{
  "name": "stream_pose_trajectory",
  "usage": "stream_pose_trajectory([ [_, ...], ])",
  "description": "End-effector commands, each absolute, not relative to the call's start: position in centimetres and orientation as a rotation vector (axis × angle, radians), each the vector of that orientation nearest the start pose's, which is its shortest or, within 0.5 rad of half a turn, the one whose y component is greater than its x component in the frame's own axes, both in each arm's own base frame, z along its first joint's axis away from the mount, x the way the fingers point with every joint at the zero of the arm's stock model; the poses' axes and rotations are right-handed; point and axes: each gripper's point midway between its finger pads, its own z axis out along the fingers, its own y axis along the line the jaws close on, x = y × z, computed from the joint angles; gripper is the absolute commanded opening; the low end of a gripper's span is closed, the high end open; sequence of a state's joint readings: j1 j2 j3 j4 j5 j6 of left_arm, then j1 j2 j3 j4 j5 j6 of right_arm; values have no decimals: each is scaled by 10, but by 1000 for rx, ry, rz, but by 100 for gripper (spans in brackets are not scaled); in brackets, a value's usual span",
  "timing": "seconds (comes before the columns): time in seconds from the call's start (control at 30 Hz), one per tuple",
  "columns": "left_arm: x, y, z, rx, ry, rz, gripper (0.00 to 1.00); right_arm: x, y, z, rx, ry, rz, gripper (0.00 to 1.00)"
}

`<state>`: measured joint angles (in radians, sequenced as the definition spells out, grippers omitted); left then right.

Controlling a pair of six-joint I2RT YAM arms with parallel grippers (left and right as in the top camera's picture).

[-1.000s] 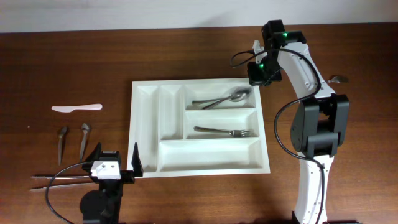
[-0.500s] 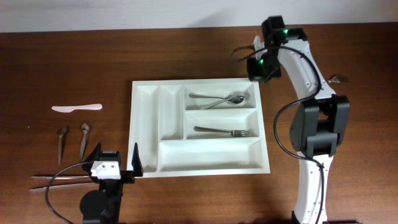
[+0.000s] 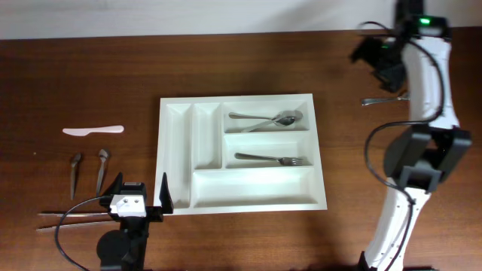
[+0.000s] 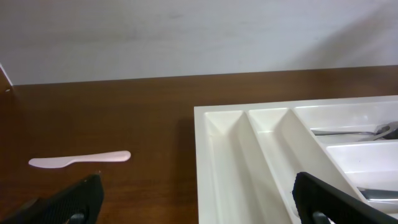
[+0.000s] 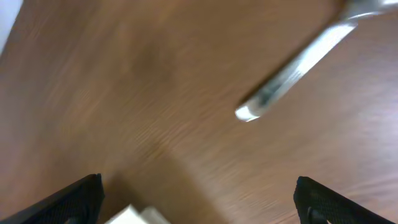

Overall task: Pack container
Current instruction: 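Lift the right gripper and move it right over the metal fork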

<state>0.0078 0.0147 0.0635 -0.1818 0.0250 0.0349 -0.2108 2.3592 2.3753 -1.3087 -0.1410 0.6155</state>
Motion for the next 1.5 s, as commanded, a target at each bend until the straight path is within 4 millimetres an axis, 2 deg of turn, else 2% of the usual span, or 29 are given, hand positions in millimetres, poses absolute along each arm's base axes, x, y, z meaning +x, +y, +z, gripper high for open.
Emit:
stream_pose_trajectory([
  [0.0,242,0,154,46,1701,31,99,502,-115,119,1421,2551,299,99],
  [0.13,242,0,154,47,1701,30,99,487,-135,100,1504,2559,225,99],
  [0.27,242,0,154,46,1701,31,99,475,-140,78,1727,2482,204,99],
  [0.33,242,0,154,46,1701,31,99,475,-143,73,1776,2450,207,99],
  [0.73,242,0,154,46,1701,31,99,495,-166,78,1807,2294,254,99],
  [0.93,242,0,154,46,1701,31,99,504,-170,77,1798,2255,266,97],
  [1.2,242,0,154,46,1701,31,99,501,-176,69,1816,2257,228,97],
  [1.47,242,0,154,46,1701,31,99,485,-183,59,1854,2280,100,96],
])
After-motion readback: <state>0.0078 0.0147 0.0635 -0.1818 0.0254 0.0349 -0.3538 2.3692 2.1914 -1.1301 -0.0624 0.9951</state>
